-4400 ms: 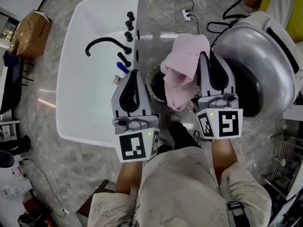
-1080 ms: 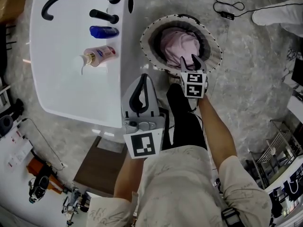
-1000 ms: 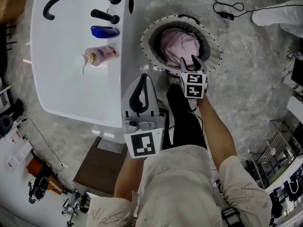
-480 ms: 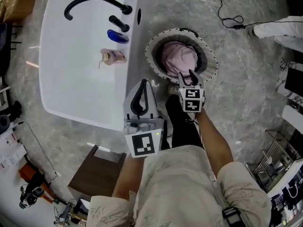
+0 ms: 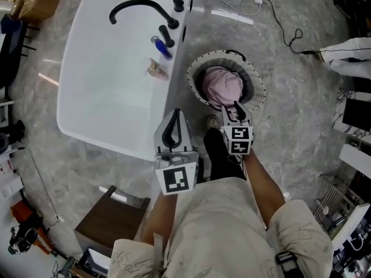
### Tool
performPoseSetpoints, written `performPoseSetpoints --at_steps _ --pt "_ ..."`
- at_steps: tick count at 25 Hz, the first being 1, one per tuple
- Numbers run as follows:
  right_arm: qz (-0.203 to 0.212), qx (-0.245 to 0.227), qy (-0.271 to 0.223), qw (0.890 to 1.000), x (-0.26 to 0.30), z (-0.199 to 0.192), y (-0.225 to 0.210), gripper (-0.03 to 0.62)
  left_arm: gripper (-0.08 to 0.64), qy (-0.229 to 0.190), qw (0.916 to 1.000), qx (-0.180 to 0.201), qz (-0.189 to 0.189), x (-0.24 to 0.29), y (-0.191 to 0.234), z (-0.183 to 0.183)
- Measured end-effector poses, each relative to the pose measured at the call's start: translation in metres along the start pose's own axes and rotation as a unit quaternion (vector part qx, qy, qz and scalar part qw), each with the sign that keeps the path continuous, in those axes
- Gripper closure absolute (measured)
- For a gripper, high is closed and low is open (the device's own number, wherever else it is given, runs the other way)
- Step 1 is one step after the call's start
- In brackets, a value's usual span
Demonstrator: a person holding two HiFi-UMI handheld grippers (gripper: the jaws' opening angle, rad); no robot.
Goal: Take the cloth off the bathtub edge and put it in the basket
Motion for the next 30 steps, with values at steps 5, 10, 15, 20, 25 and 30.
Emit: performPoseSetpoints --at_steps 5,10,15,20,25,30 --pt "0.025 -0.031 -0.042 0.998 -0.037 0.016 0.028 0.43 0.557 -0.012 0.9996 0.002 0.025 -0.033 0.019 0.01" --pt "0.046 -0.053 -0.089 0.994 -0.076 0.04 0.06 0.43 0.557 -0.029 0.9986 -0.001 0.046 -0.066 0.043 0.022" --pt "0.068 -0.048 -0.156 0.984 -0.118 0.077 0.089 0.431 0.557 -0.039 0.9973 0.002 0.063 -0.096 0.061 0.037" --pt "0.096 -0.042 -0.231 0.967 -0.162 0.12 0.116 0.431 0.557 -0.067 0.9946 0.01 0.079 -0.122 0.079 0.064" --pt "0.122 -0.066 -0.317 0.938 -0.209 0.164 0.141 0.431 0.557 -0.08 0.9919 0.02 0.097 -0.145 0.097 0.089" --pt "0.149 -0.048 -0.383 0.91 -0.258 0.209 0.156 0.441 0.557 -0.127 0.9859 0.031 0.105 -0.161 0.111 0.123"
Point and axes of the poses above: the fingertips, and each gripper's own axes: x forward along the fingers, y to its left, z out of its top, the point moved 7 cm from there along -x, backward along the fingers, and after that the axes turned 8 degrees about x, right-handed, at the moved point
